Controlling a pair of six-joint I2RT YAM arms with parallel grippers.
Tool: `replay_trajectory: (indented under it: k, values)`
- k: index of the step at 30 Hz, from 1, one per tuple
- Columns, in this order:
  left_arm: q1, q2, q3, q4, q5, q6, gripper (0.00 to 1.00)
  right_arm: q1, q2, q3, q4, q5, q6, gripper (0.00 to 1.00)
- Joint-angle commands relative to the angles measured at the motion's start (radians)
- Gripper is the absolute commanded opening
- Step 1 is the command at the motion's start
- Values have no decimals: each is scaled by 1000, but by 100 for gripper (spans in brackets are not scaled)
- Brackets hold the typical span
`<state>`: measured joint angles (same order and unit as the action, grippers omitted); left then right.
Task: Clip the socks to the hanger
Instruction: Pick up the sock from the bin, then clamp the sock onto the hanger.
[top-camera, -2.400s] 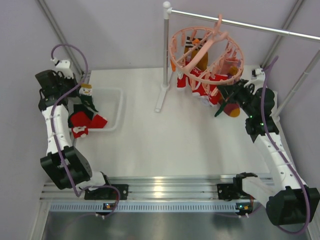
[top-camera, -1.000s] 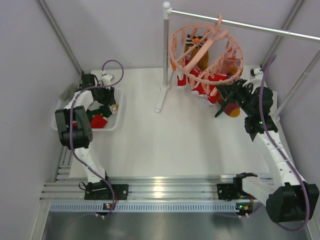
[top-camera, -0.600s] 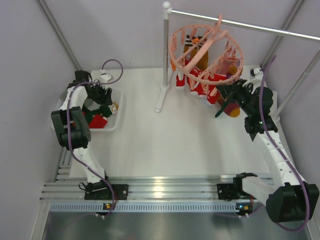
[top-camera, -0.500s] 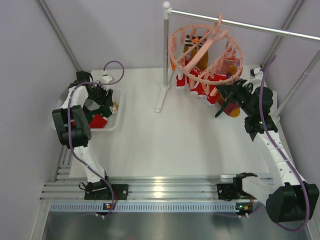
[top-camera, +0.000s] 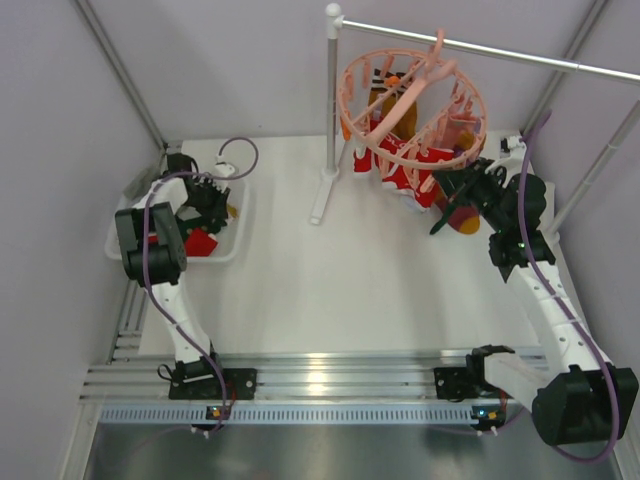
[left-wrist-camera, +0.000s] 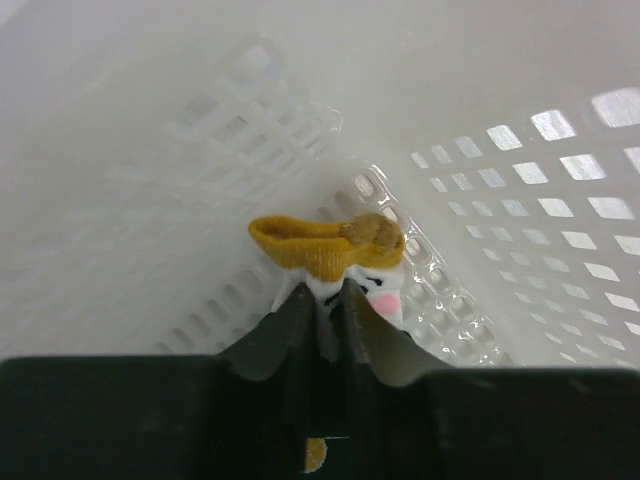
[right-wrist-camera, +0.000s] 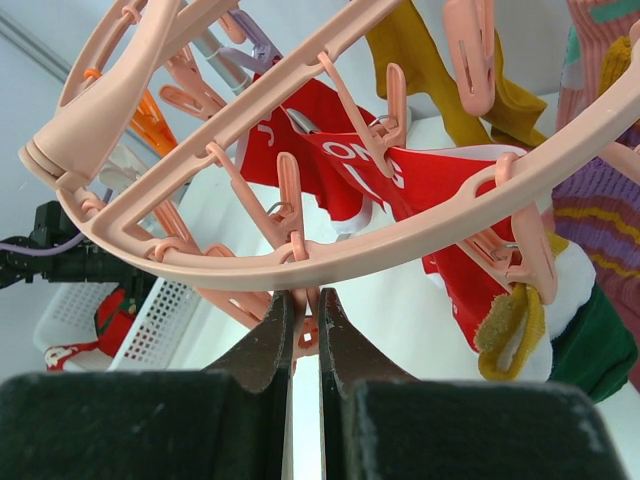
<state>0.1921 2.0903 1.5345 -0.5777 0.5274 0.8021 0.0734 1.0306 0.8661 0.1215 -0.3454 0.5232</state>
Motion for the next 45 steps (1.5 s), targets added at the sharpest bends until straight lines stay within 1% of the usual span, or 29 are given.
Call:
replay_trajectory:
  k: [1,2,3,6,7,10,12,15,18,19,21,22,23,24,25,26,27,28,29,30,31,32,34,35,36,37,38,41,45]
  values:
    - [-11,-27,-28,13,-15,8,18,-15,-15,50,-2,2,-20,0]
    - [-8,-39,-27,7,-15,6,16,-15,-15,51,-6,2,-25,0]
    - [-6,-50,-22,0,-14,2,11,-15,-15,51,-6,2,-26,0]
    - [9,-105,13,-57,-6,-24,3,-20,-18,57,-8,2,-26,0]
    - [13,-142,21,-66,14,-44,0,-18,-18,60,-8,2,-26,0]
    - [38,-225,52,-99,65,-75,0,-20,-15,63,-8,0,-22,0]
    - [49,-269,78,-132,130,-86,0,-20,-12,65,-8,0,-19,0]
    - [47,-357,93,-159,265,-107,0,-20,-7,68,1,-3,-14,0]
    - [38,-438,93,-131,369,-188,0,-18,-3,67,9,-7,-3,0]
    - [29,-469,93,-111,394,-242,0,-20,-1,63,13,-10,4,0]
    - [-20,-499,81,-84,463,-283,0,-20,2,60,23,-14,11,0]
    - [-45,-533,60,-39,471,-322,0,-20,5,60,29,-15,20,0]
    - [-103,-553,44,-2,468,-355,0,-18,6,60,32,-21,24,0]
    - [-132,-590,26,39,470,-430,0,-20,9,62,35,-23,26,0]
    - [-161,-607,-14,86,465,-464,0,-20,8,62,36,-24,31,0]
    - [-234,-624,-37,190,456,-506,0,-20,8,62,41,-23,34,0]
    - [-268,-639,-60,243,444,-544,0,-20,8,65,43,-24,35,0]
    - [-304,-660,-95,278,416,-581,0,-20,9,67,46,-26,43,0]
    - [-380,-668,-111,336,393,-592,0,-18,11,67,49,-27,46,0]
    - [-416,-673,-123,361,373,-621,0,-18,13,70,52,-27,55,0]
    - [-451,-670,-143,389,324,-642,0,-20,13,68,53,-27,60,0]
    - [-518,-662,-151,415,300,-664,0,-20,16,70,53,-27,64,0]
    - [-594,-630,-157,461,237,-710,0,-20,19,67,56,-26,78,0]
    - [-665,-616,-157,482,192,-731,0,-18,19,63,61,-26,84,0]
    - [-703,-586,-152,505,174,-747,0,-18,20,59,66,-26,89,0]
    - [-739,-572,-139,509,146,-747,0,-20,22,59,66,-27,99,0]
    - [-807,-560,-137,524,102,-748,0,-20,22,59,66,-32,103,0]
    - [-888,-492,-111,570,79,-765,0,-20,22,60,66,-43,116,0]
    - [-924,-373,-16,570,68,-800,0,-18,16,70,50,-49,123,0]
